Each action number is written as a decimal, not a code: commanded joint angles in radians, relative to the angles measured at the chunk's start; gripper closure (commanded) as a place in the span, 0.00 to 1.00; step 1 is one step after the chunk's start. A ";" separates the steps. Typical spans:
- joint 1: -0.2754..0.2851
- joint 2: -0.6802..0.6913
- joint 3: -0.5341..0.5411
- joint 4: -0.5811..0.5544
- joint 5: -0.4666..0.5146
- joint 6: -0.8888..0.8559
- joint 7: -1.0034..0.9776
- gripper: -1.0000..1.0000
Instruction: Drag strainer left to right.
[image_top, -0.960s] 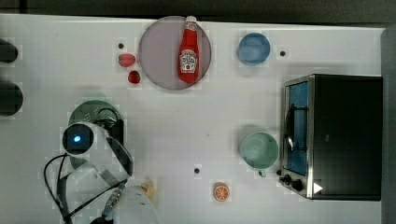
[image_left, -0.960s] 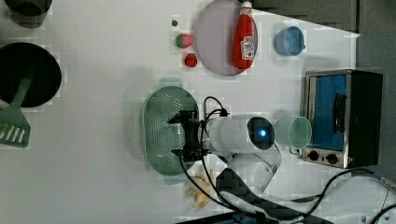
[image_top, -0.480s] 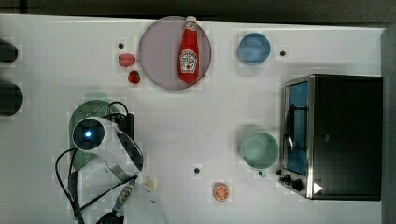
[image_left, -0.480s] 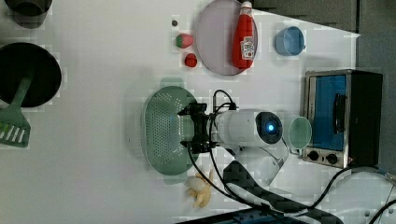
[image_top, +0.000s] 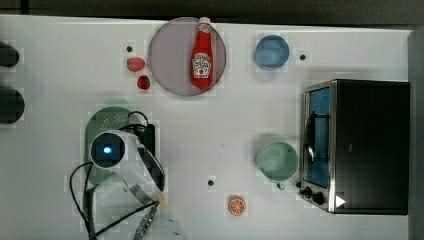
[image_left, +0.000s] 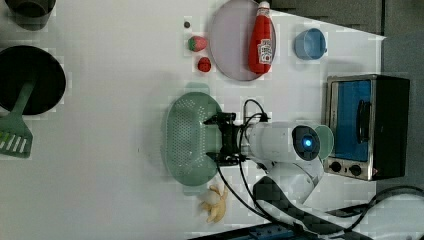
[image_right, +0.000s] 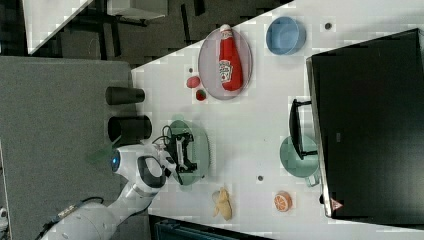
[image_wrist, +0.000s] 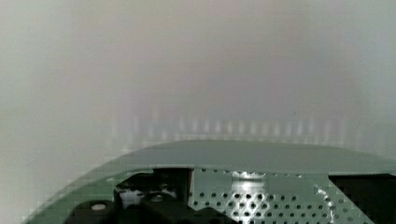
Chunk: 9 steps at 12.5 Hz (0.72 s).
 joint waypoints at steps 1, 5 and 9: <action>-0.085 -0.023 -0.020 -0.027 0.024 -0.001 -0.095 0.00; -0.154 -0.051 -0.048 -0.062 0.024 -0.005 -0.183 0.00; -0.214 -0.066 -0.091 -0.077 0.023 -0.004 -0.272 0.00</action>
